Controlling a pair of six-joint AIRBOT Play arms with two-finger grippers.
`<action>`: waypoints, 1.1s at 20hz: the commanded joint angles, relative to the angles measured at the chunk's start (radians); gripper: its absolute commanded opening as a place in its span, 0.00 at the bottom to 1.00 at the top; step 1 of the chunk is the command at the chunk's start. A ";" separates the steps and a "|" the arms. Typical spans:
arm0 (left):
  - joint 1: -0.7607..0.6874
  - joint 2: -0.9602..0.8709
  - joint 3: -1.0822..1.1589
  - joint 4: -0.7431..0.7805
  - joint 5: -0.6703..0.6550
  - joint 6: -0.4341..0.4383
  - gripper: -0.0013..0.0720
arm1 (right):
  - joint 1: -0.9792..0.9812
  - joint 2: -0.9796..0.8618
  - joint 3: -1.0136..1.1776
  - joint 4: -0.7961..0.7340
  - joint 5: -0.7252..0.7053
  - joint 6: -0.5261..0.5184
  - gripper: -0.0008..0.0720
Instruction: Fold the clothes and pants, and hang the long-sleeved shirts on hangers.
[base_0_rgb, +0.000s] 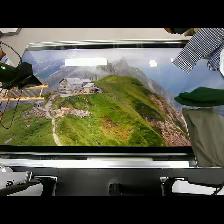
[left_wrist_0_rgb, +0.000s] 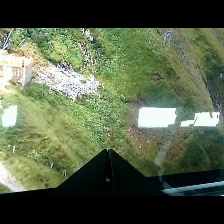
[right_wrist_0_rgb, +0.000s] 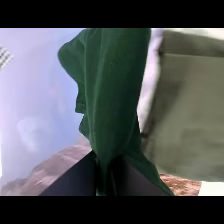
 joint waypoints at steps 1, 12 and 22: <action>0.001 0.000 0.000 0.000 0.000 0.000 0.04 | 0.000 0.026 0.000 -0.087 0.119 0.028 0.04; 0.001 0.000 0.000 0.000 0.000 0.000 0.04 | 0.000 0.095 -0.180 -0.409 0.359 -0.190 0.04; 0.001 0.000 0.000 -0.009 -0.001 0.001 0.04 | 0.000 0.333 -0.755 -0.447 0.188 -0.112 0.04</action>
